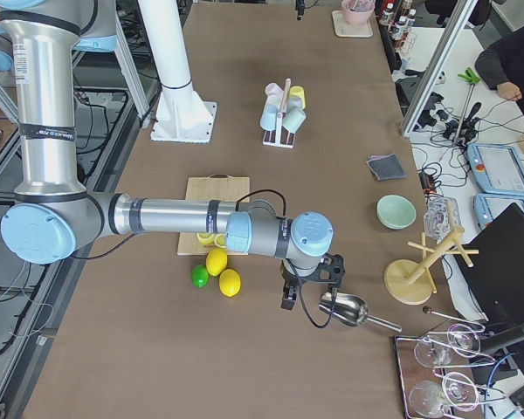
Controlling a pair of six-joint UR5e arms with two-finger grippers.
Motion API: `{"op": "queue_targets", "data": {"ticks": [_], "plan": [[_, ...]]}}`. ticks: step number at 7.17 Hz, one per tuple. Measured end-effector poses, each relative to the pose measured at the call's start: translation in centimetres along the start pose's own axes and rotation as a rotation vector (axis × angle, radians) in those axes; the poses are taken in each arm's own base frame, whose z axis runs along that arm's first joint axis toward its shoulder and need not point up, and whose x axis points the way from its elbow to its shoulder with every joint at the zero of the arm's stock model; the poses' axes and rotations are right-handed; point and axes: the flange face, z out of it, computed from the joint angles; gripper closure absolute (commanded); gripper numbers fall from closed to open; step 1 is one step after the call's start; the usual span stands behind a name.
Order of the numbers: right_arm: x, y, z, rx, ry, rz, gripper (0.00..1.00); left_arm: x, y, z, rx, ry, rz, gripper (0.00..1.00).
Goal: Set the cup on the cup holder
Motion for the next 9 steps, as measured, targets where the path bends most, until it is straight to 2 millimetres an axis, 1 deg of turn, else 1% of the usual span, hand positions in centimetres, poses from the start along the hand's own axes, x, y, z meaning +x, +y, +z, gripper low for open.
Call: {"op": "queue_targets", "data": {"ticks": [1, 2, 3, 4, 5, 7, 9], "plan": [[-0.3, -0.3, -0.4, 0.01, 0.012, -0.005, 0.0, -1.1, 0.1, -1.3, 0.022, 0.01, -0.017, 0.01], [-0.3, -0.4, -0.7, 0.016, 0.027, -0.008, 0.0, -3.0, 0.5, -2.4, 0.043, 0.018, -0.046, 0.01], [-0.2, -0.3, -0.7, 0.017, 0.034, -0.008, 0.0, -4.5, 1.3, -3.2, 0.054, 0.038, -0.052, 0.01], [0.0, -0.1, -0.6, 0.015, 0.037, -0.004, 0.0, -5.5, 2.1, -3.8, 0.06, 0.069, -0.037, 0.01], [0.2, 0.1, -0.4, 0.012, 0.036, 0.0, 0.0, -5.8, 2.4, -4.4, 0.066, 0.083, -0.023, 0.01], [0.4, 0.2, -0.3, 0.011, 0.037, 0.001, 0.0, -5.8, 2.6, -5.2, 0.079, 0.095, -0.015, 0.01], [0.5, 0.2, -0.3, 0.01, 0.037, -0.002, 0.0, -5.7, 2.7, -5.6, 0.084, 0.1, -0.017, 0.01]]}}
